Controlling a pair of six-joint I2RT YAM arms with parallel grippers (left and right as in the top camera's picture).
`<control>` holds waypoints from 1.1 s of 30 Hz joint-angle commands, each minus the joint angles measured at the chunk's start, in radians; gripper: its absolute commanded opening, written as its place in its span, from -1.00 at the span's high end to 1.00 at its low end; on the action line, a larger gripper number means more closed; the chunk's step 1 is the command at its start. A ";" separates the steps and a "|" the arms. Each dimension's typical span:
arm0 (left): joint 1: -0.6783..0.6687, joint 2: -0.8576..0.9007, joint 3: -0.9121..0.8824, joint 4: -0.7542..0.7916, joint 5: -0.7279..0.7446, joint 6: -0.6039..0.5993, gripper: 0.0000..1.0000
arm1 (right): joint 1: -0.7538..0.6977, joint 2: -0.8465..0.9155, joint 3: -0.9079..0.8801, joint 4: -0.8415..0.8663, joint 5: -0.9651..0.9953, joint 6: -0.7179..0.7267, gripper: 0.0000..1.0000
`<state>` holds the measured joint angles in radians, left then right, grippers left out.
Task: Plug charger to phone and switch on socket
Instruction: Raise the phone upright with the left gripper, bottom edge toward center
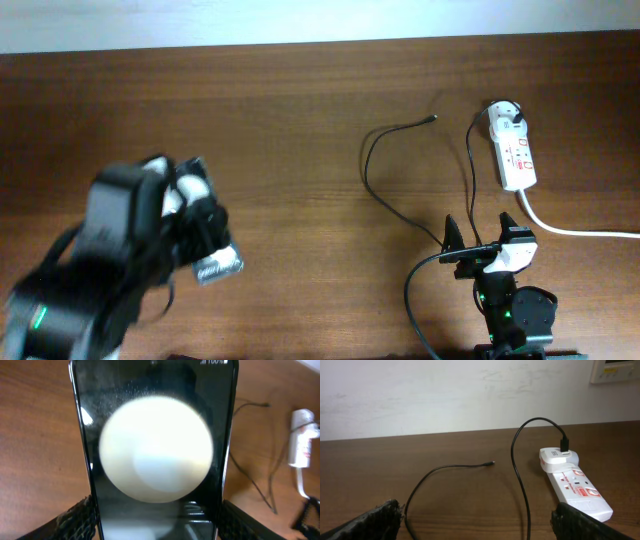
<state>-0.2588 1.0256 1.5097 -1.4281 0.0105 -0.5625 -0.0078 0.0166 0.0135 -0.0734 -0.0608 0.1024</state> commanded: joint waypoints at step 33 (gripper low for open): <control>0.097 0.601 -0.301 0.534 0.929 -0.117 -0.09 | -0.005 -0.005 -0.008 0.028 0.004 0.010 -0.98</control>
<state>-0.1638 1.6283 1.2060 -0.8963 0.8906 -0.6968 -0.0078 0.0166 0.0135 -0.0731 -0.0612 0.1024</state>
